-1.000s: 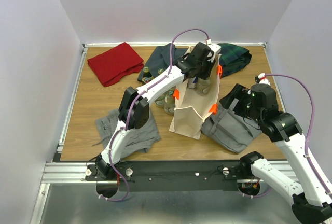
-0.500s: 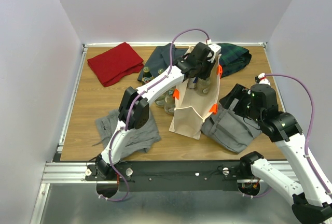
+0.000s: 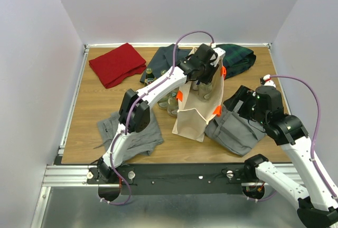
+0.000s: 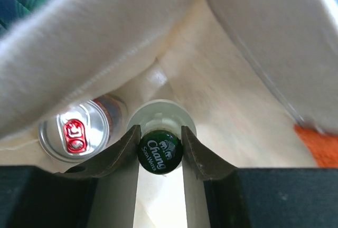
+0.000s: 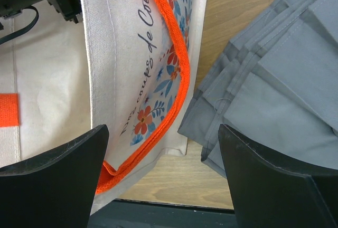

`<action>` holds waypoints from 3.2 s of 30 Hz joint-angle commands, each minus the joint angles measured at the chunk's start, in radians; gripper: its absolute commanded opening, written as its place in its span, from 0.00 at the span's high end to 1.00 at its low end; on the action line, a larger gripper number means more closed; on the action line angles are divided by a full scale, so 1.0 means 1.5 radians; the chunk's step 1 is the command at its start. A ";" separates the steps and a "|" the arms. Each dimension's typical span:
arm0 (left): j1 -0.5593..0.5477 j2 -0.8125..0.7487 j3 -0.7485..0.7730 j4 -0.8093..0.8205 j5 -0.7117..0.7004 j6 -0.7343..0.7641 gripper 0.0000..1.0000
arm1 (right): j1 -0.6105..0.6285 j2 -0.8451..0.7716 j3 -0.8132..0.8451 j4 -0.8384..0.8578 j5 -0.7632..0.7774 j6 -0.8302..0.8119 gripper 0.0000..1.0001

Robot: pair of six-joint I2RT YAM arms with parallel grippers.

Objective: Take the beverage out of the canvas bag
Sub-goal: Take out the drink from the canvas bag.

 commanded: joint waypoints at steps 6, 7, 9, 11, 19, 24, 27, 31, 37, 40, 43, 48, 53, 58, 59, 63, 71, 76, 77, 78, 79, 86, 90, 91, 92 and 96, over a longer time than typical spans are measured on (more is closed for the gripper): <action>-0.014 -0.065 0.020 -0.044 0.062 0.018 1.00 | 0.003 -0.007 -0.007 0.012 -0.005 -0.003 0.07; -0.015 -0.070 0.020 -0.047 0.065 0.020 1.00 | 0.002 -0.007 -0.008 0.011 -0.005 -0.003 0.07; -0.017 -0.074 0.022 -0.050 0.066 0.022 1.00 | 0.003 -0.006 -0.008 0.013 -0.006 -0.003 0.07; -0.018 -0.082 0.022 -0.054 0.064 0.024 1.00 | 0.002 -0.007 -0.007 0.014 -0.007 -0.003 0.07; -0.023 -0.107 0.012 -0.064 0.051 0.036 1.00 | 0.002 -0.005 -0.007 0.017 -0.008 -0.003 0.07; -0.024 -0.116 0.031 -0.080 0.050 0.034 1.00 | 0.003 -0.005 -0.007 0.016 -0.008 -0.003 0.07; -0.025 -0.129 0.043 -0.086 0.064 0.034 1.00 | 0.002 -0.007 -0.009 0.017 -0.008 -0.003 0.07; -0.026 -0.151 0.052 -0.094 0.069 0.033 1.00 | 0.003 -0.009 -0.010 0.016 -0.006 -0.003 0.07; -0.035 -0.181 0.058 -0.119 0.067 0.041 1.00 | 0.003 -0.011 -0.015 0.018 -0.007 -0.002 0.07; -0.041 -0.193 0.059 -0.127 0.071 0.050 1.00 | 0.003 -0.010 -0.016 0.019 -0.009 -0.002 0.07; -0.047 -0.206 0.059 -0.135 0.075 0.060 1.00 | 0.003 -0.011 -0.016 0.019 -0.010 -0.002 0.07; -0.053 -0.225 0.061 -0.145 0.081 0.073 1.00 | 0.003 -0.016 -0.017 0.018 -0.009 0.000 0.07; -0.055 -0.234 0.075 -0.168 0.071 0.078 1.00 | 0.002 -0.017 -0.017 0.020 -0.008 0.001 0.07; -0.059 -0.247 0.078 -0.180 0.049 0.085 1.00 | 0.003 -0.015 -0.019 0.022 -0.010 0.002 0.07; -0.060 -0.251 0.078 -0.180 0.045 0.088 1.00 | 0.003 -0.016 -0.020 0.024 -0.012 0.002 0.07; -0.060 -0.262 0.072 -0.178 0.037 0.093 1.00 | 0.003 -0.014 -0.023 0.026 -0.013 0.002 0.07; -0.061 -0.286 0.071 -0.169 -0.007 0.090 1.00 | 0.002 -0.013 -0.025 0.032 -0.014 0.003 0.07; -0.061 -0.331 0.023 -0.127 -0.042 0.088 1.00 | 0.003 -0.004 -0.019 0.035 -0.015 0.001 0.07; -0.061 -0.333 0.022 -0.123 -0.043 0.088 1.00 | 0.003 -0.002 -0.018 0.038 -0.015 0.000 0.07; -0.061 -0.334 0.025 -0.122 -0.043 0.088 1.00 | 0.002 -0.001 -0.018 0.040 -0.019 0.000 0.07; -0.061 -0.338 0.026 -0.124 -0.058 0.089 1.00 | 0.003 0.000 -0.020 0.043 -0.019 -0.001 0.07; -0.061 -0.375 -0.011 -0.089 -0.089 0.086 1.00 | 0.002 0.018 -0.011 0.069 -0.034 -0.001 0.07; -0.061 -0.393 -0.017 -0.081 -0.107 0.087 1.00 | 0.002 0.031 -0.004 0.073 -0.039 -0.005 0.07; -0.061 -0.397 -0.017 -0.080 -0.110 0.088 1.00 | 0.002 0.032 -0.005 0.073 -0.039 -0.006 0.07; -0.061 -0.402 -0.017 -0.080 -0.115 0.089 1.00 | 0.002 0.032 -0.006 0.072 -0.040 -0.006 0.07; -0.061 -0.418 -0.022 -0.075 -0.140 0.088 1.00 | 0.002 0.028 -0.012 0.073 -0.041 -0.003 0.07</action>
